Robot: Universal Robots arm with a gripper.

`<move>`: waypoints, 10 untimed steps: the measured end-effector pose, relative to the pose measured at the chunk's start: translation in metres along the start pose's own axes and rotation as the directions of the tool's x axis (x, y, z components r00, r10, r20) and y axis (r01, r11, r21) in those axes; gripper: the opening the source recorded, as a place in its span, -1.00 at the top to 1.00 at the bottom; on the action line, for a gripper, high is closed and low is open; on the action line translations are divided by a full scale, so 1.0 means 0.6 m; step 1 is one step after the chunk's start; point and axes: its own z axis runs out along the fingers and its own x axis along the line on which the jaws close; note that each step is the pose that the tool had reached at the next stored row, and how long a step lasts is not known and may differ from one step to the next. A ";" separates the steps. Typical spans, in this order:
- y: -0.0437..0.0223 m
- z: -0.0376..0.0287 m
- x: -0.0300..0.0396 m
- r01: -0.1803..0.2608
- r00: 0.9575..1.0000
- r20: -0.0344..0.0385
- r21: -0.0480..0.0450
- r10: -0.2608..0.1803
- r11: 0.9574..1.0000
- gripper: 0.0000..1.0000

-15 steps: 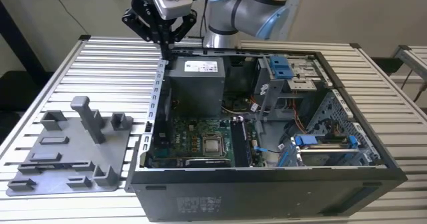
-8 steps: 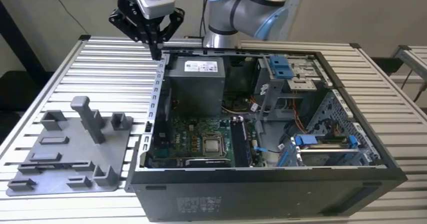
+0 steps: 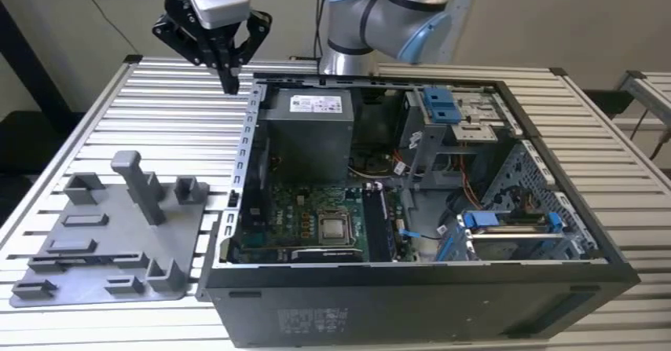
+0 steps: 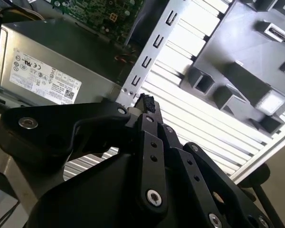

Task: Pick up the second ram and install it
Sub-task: 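Reach for the second ram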

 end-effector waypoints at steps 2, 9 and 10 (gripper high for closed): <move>-0.001 -0.001 0.008 0.000 1.000 0.003 0.000 0.000 1.000 0.79; -0.002 -0.003 0.037 0.001 1.000 0.011 0.001 -0.001 1.000 0.79; -0.003 -0.004 0.041 0.001 1.000 0.012 0.001 -0.001 1.000 0.79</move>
